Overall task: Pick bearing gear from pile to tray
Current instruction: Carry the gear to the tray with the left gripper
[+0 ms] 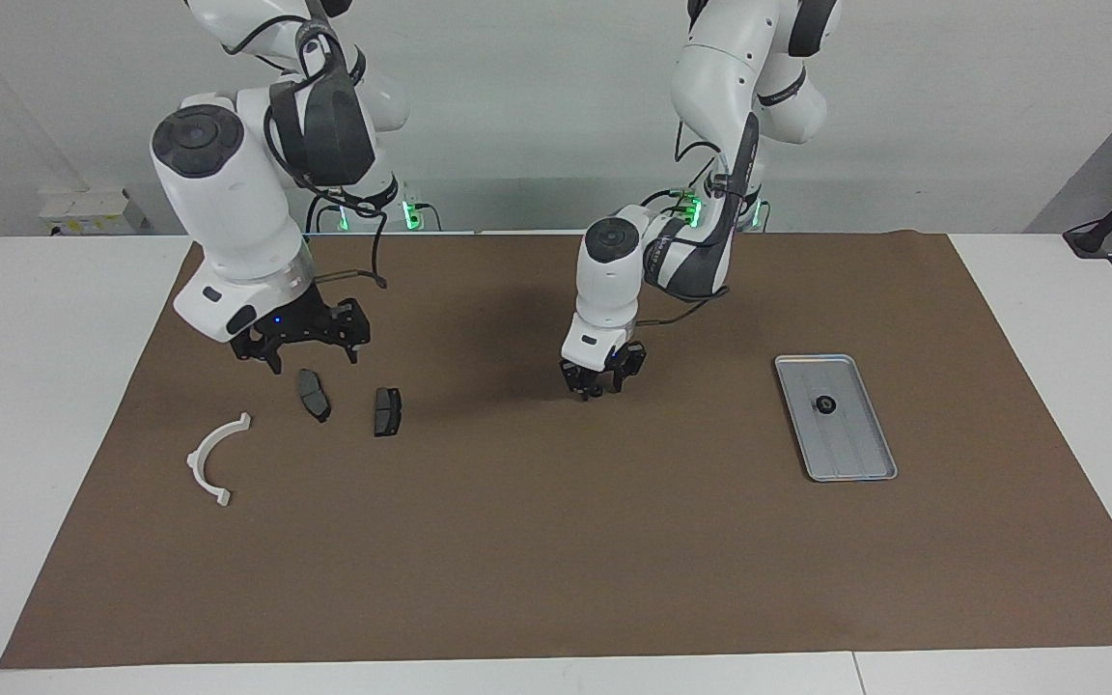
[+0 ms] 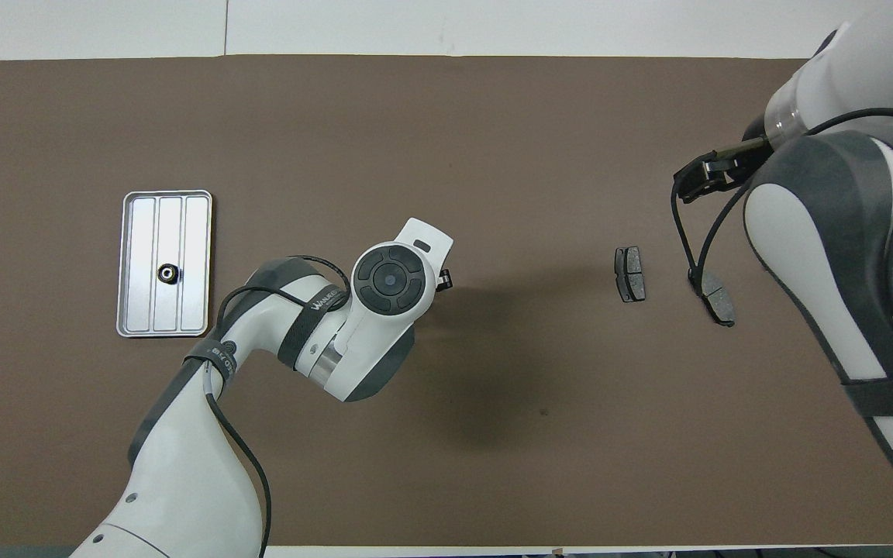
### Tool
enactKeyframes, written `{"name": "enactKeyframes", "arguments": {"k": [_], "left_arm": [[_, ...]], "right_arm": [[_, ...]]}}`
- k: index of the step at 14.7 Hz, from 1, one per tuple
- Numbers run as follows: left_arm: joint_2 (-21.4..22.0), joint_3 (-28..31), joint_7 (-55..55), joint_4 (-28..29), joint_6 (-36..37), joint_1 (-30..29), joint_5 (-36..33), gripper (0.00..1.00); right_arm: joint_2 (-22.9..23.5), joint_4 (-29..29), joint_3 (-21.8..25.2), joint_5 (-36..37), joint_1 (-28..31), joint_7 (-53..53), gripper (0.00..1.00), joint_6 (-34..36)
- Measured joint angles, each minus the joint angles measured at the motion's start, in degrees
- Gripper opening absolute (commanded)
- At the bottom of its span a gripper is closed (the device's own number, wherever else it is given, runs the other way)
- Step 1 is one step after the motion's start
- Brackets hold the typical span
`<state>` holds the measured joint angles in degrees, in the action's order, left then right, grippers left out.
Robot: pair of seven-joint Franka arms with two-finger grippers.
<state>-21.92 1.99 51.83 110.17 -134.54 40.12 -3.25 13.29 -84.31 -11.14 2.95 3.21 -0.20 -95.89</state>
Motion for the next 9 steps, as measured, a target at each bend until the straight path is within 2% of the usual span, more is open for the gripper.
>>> {"name": "enactKeyframes", "arguments": {"k": [1, 3, 7, 9], "left_arm": [[0.0, 0.0, 0.0, 0.13, -0.07, 0.0, 0.0, 0.02], [0.01, -0.01, 0.44, 0.3, -0.3, 0.0, 0.0, 0.0], [0.08, 0.14, 0.85, 0.2, -0.52, -0.11, 0.0, 0.0], [0.71, 0.55, 0.11, -1.36, 1.83, -0.89, -0.06, 0.0]], "right_arm": [[-1.44, -0.55, 3.26, -1.34, -2.04, -0.99, 1.0, 0.57], [-4.63, -2.43, 5.46, -2.05, -2.88, -1.48, 1.0, 2.18], [-13.0, -8.08, 6.45, -2.11, -2.92, -1.15, 1.0, 6.64], [-15.18, -9.26, 6.59, -2.11, -2.92, 0.36, 1.0, 8.14]]}}
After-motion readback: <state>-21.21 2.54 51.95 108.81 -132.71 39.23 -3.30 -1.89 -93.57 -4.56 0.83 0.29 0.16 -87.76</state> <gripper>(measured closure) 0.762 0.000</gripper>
